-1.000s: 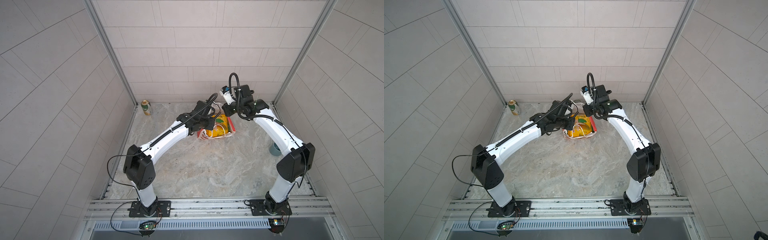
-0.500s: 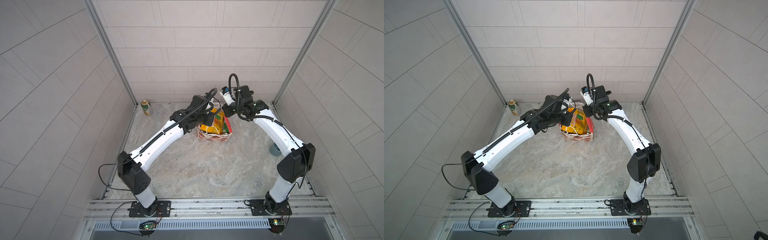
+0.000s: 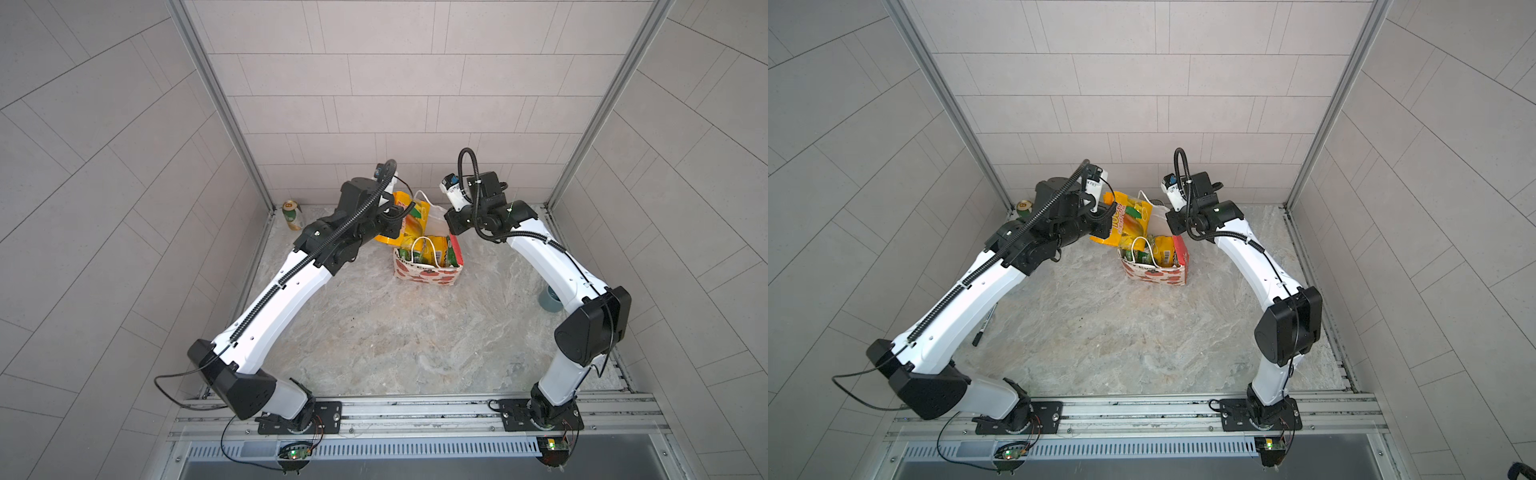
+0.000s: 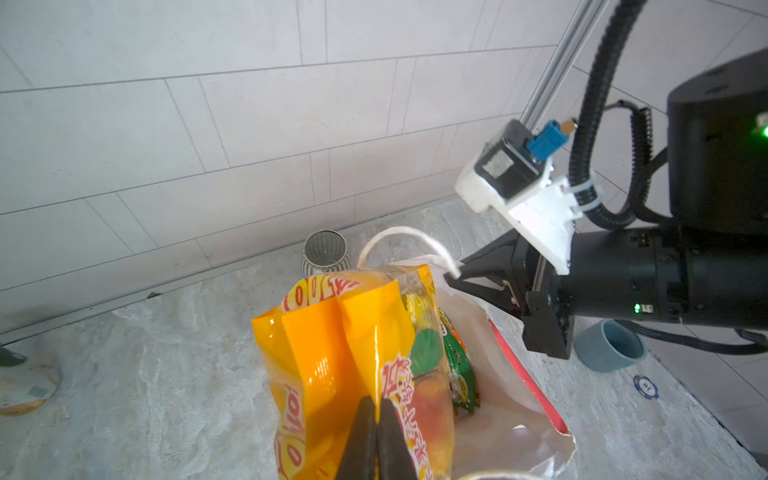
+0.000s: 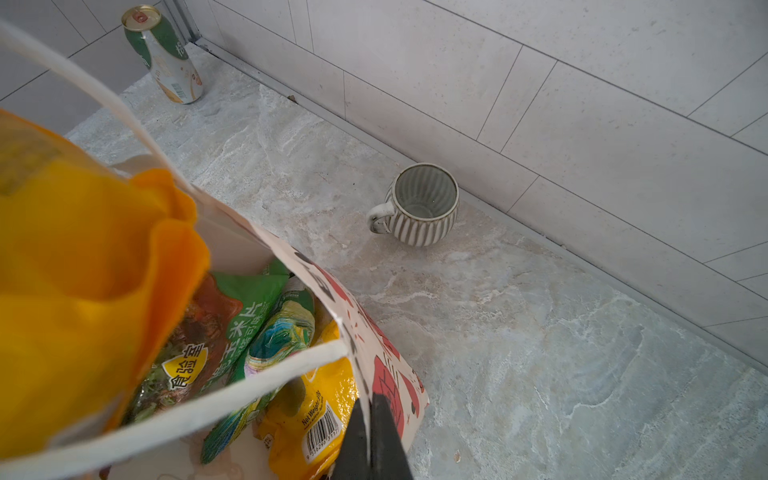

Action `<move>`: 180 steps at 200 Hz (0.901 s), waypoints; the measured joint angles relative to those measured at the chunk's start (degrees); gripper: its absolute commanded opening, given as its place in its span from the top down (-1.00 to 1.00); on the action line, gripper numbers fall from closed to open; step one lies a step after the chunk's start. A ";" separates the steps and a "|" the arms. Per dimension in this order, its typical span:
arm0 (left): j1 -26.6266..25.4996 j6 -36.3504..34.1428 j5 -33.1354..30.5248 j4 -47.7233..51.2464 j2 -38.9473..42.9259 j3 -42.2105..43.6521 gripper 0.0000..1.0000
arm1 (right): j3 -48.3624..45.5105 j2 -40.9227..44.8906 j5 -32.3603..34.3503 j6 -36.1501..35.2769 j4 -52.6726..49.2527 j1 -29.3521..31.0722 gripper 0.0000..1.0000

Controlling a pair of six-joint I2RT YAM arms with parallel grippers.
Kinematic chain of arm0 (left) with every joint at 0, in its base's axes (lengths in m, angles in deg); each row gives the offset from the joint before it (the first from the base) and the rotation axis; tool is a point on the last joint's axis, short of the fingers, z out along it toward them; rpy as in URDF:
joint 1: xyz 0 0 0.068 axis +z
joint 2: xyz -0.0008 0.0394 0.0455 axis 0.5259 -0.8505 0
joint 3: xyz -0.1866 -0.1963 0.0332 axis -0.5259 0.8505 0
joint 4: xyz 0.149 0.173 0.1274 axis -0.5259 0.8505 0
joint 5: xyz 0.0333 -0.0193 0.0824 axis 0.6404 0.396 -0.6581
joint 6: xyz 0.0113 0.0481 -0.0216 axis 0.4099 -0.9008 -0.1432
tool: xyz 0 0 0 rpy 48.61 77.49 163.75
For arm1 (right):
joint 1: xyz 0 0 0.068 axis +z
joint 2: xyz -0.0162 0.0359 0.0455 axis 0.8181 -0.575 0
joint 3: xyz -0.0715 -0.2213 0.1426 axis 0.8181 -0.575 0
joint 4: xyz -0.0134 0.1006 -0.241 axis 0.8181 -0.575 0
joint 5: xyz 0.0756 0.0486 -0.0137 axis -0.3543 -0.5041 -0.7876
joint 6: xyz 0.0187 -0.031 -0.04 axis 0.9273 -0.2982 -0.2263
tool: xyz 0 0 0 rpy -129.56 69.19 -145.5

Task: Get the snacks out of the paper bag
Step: 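Lift the yellow candy packet out of the bag with the left gripper, then lower the yellow packet onto the table beside the bag and release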

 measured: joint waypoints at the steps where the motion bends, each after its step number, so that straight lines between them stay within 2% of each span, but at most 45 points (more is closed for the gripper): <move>1: 0.09 0.00 -0.02 0.04 0.07 -0.04 1.00 | 0.00 0.00 0.00 0.00 0.00 0.00 1.00; 89: 16.41 0.63 1.57 -1.11 8.00 0.52 1.00 | -0.02 -0.02 -0.04 0.07 0.13 -0.17 1.00; 128: 23.52 2.86 6.82 -7.52 6.97 10.78 1.00 | -0.09 0.00 -0.07 0.07 0.20 -0.17 1.00; 162: 24.06 3.19 10.29 -13.79 0.94 23.91 1.00 | -0.11 -0.02 -0.11 0.09 0.31 -0.17 1.00; 180: 24.04 3.43 12.96 -14.69 -3.23 27.02 1.00 | -0.13 0.00 -0.11 0.07 0.31 -0.17 1.00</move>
